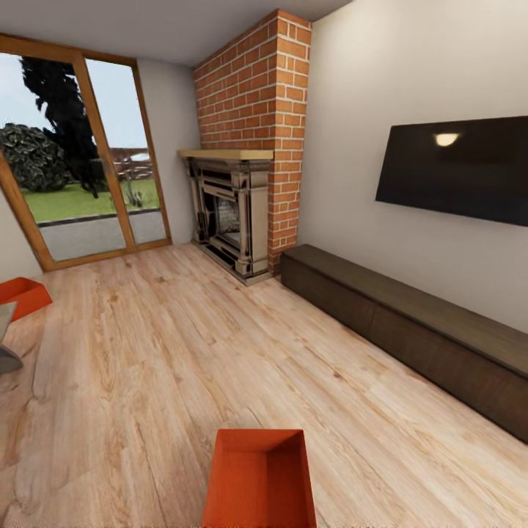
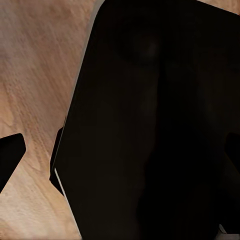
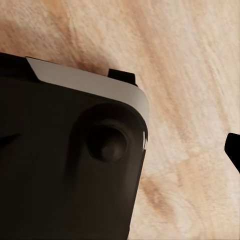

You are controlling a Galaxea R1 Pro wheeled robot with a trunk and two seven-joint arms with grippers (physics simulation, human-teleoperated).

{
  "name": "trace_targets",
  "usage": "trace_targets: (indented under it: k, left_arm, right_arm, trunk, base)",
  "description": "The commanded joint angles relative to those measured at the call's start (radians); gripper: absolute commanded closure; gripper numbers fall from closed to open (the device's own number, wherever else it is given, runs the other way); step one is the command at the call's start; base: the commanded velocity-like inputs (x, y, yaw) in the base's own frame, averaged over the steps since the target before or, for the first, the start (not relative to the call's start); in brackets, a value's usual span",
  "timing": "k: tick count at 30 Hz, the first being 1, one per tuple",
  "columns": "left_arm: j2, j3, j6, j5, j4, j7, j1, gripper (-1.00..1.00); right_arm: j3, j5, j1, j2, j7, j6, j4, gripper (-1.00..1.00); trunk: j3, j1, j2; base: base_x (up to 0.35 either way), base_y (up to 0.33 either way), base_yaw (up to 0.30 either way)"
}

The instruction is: Move the two storage containers from the living room to the garage. In the garage, place one container on the floor and stack the other container on top of it (either order is fine).

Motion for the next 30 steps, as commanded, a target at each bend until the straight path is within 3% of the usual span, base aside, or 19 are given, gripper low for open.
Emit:
trace_targets:
  k: [1,30]
  left_arm:
    - [0.0,-0.003,-0.002,0.005,0.0,0.0,0.0,-1.0]
    - [-0.001,-0.001,-0.002,0.007,0.0,0.0,0.0,-1.0]
  right_arm:
    - [0.005,0.007,-0.001,0.0,-0.006,-0.004,0.003,-1.0]
    - [0.005,0.007,-0.001,0.0,-0.008,-0.004,0.003,-1.0]
  trunk:
    - [-0.002,0.0,0.0]
    - [-0.049,0.0,0.0]
  base:
    - [0.0,0.0,0.0]
    - [0.0,0.011,0.0]
